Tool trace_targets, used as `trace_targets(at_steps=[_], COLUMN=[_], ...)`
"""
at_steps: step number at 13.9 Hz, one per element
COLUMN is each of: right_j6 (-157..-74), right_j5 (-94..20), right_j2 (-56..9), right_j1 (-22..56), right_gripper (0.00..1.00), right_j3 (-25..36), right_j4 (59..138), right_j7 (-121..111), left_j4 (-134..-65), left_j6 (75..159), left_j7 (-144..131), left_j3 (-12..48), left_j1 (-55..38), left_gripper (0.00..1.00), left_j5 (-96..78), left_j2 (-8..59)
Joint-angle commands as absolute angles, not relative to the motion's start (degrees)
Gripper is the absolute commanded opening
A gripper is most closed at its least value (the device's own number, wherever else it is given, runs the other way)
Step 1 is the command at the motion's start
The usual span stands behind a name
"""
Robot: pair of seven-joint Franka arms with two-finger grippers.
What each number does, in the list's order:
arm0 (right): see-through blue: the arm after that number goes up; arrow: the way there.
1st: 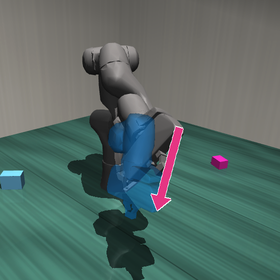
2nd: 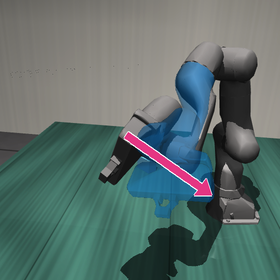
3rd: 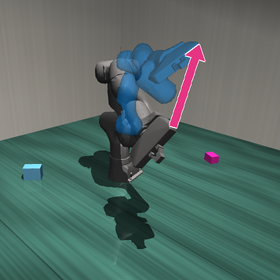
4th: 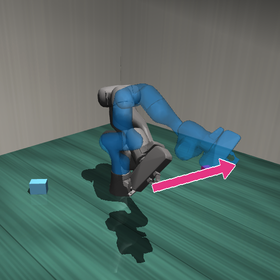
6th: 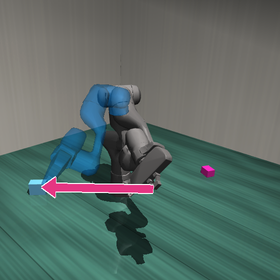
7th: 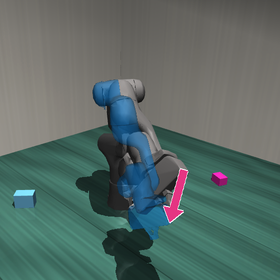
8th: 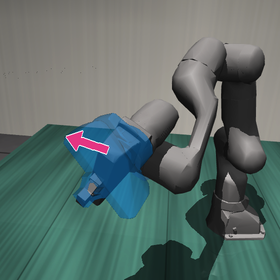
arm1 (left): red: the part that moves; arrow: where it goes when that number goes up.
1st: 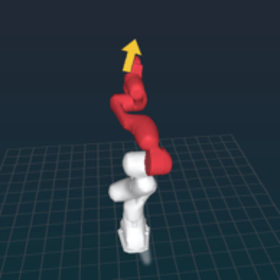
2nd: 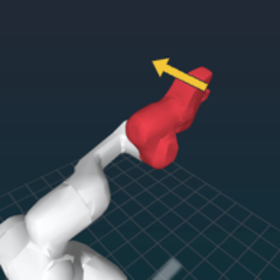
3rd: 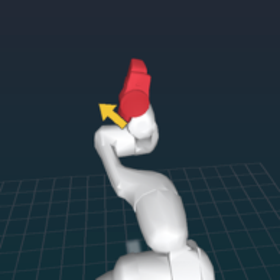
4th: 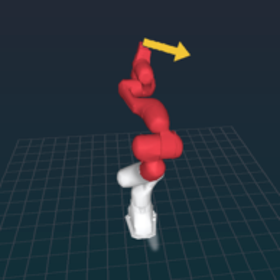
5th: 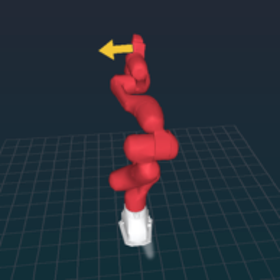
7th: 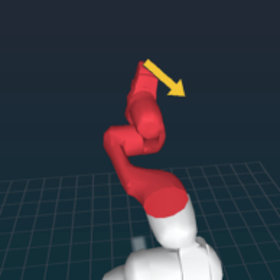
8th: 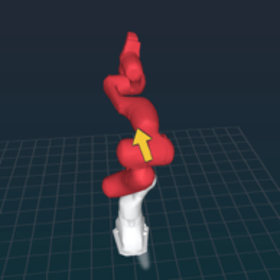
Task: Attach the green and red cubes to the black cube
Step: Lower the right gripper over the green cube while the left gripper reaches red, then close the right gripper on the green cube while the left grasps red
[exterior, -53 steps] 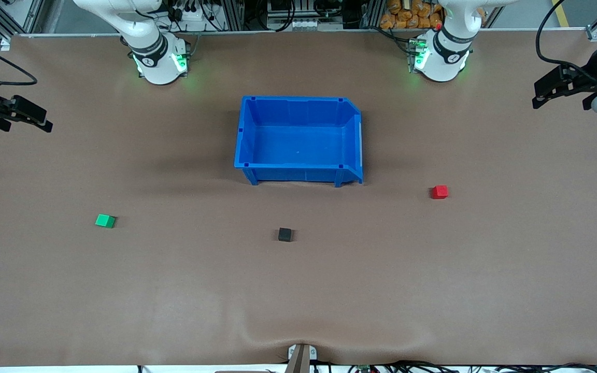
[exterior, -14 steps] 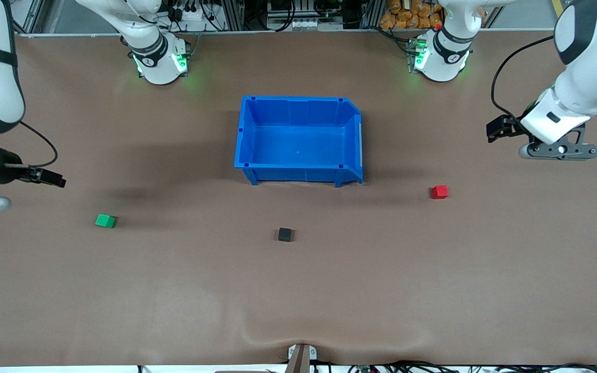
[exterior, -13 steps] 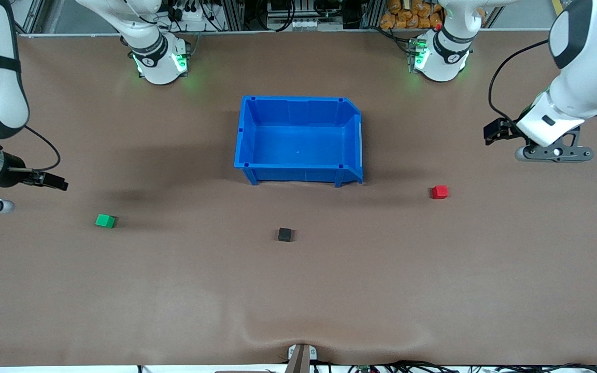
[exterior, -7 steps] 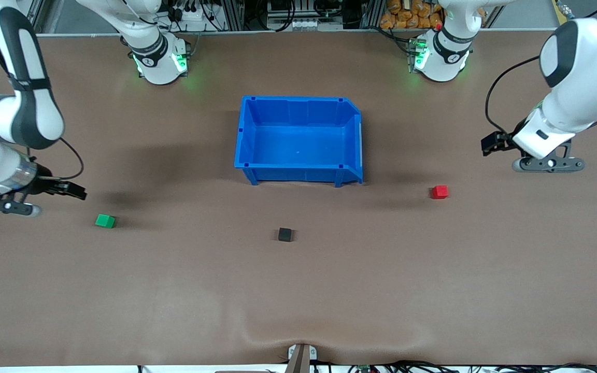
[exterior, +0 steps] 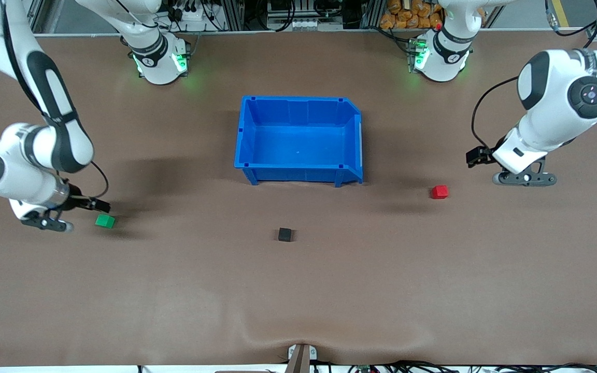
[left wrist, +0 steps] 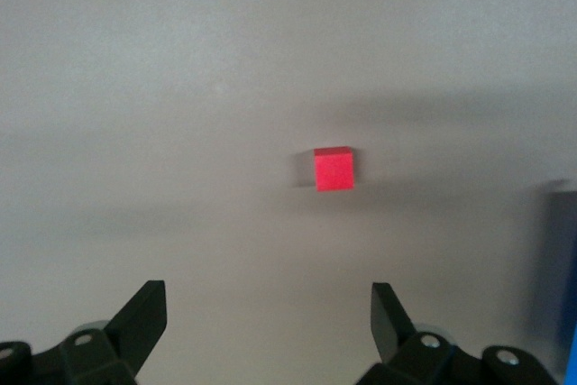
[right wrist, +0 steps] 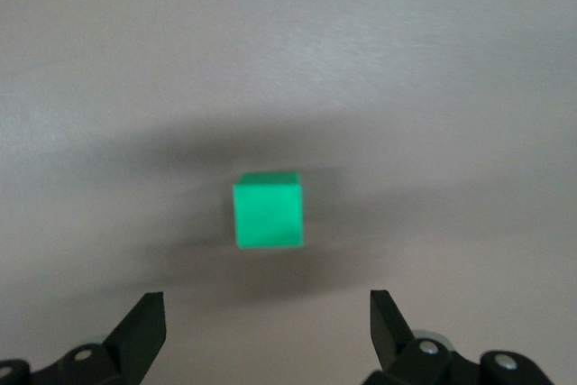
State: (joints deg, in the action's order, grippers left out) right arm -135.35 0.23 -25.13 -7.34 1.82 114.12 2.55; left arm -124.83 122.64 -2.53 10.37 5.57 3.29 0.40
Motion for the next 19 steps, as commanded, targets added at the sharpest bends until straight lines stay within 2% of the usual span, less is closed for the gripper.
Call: trace_targets(at_steps=[1, 6, 11, 13, 15, 17, 19], right_j6=[-134.65, -134.91, -135.96, -136.14, -136.58, -137.20, -137.46], right_j5=[1.23, 2.99, 2.55, 2.20, 2.20, 2.20, 2.20], right_j2=[-30.66, -32.17, -33.13, -33.66, -33.66, -34.10, -34.19], right_j1=[-5.89, -7.20, -7.91, -8.00, -8.00, -8.09, -8.09], right_gripper=[1.00, 1.00, 1.00, 0.95, 0.91, 0.76, 0.72], right_j3=[1.85, 1.85, 1.76, 1.76, 1.84, 1.76, 1.85], right_j4=[108.55, 108.46, 108.63, 108.55, 108.54, 108.54, 108.54], right_j7=[3.96, 0.98, 1.05, 1.14, 1.14, 1.14, 1.14], left_j4=[-124.89, -124.46, -122.35, -122.08, -122.61, -122.61, -122.70], left_j6=[125.50, 127.53, 131.03, 134.19, 136.57, 137.45, 137.72], left_j7=[-2.99, -2.99, -3.16, -3.16, -3.16, -3.16, -3.16], left_j3=[11.16, 11.78, 12.39, 12.39, 12.39, 12.31, 12.30], left_j1=[5.28, 5.19, 4.31, 4.31, 4.22, 4.39, 4.83], left_gripper=[1.00, 1.00, 0.95, 0.85, 0.83, 0.79, 0.76], left_j5=[3.60, 3.52, 3.43, 3.43, 3.43, 3.52, 3.52], left_j2=[3.24, 8.96, 14.22, 16.87, 18.10, 19.07, 19.86])
